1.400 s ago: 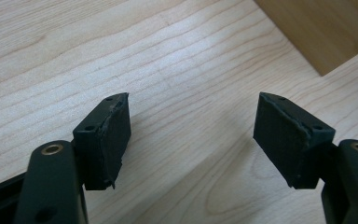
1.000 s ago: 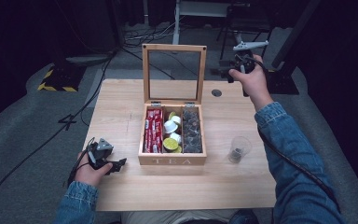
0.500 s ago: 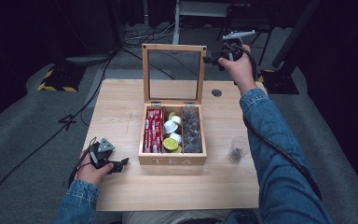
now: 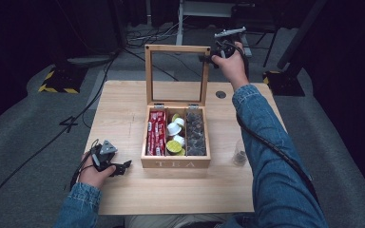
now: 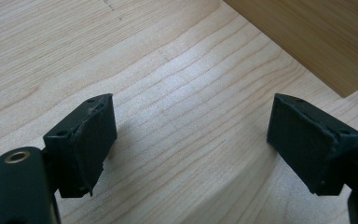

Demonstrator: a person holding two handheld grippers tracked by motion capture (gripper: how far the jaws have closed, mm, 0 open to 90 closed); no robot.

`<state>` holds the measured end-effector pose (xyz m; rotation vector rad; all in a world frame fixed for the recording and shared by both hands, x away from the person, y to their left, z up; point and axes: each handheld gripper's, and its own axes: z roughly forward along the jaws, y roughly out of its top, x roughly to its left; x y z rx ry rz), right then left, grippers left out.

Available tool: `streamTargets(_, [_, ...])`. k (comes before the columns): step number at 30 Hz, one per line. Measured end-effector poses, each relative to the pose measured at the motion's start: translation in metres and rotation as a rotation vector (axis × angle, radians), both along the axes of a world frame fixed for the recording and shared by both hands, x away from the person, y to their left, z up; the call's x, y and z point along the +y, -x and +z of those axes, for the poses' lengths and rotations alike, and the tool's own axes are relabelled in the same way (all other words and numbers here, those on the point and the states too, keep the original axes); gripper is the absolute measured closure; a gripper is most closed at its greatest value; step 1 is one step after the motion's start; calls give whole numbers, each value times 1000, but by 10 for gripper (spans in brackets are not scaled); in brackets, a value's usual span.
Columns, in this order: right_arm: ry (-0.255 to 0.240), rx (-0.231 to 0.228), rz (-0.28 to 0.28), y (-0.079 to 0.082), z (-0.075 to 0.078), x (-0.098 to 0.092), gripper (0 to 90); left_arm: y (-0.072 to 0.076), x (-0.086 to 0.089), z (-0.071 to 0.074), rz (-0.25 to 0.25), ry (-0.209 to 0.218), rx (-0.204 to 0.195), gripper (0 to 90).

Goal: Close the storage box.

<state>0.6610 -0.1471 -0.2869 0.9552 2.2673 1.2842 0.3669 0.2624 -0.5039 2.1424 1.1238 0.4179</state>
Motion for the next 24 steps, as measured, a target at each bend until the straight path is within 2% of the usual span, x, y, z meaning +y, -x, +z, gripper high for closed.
streamTargets(3, [10, 15, -19, -4, 0, 0, 549, 0, 0, 0, 1, 0, -1, 161])
streamTargets(12, [32, 14, -12, -1, 6, -2, 598, 0, 0, 0, 1, -2, 3, 160])
streamTargets(24, [14, 6, 19, 12, 13, -7, 619, -3, -2, 0, 1, -5, 4, 160])
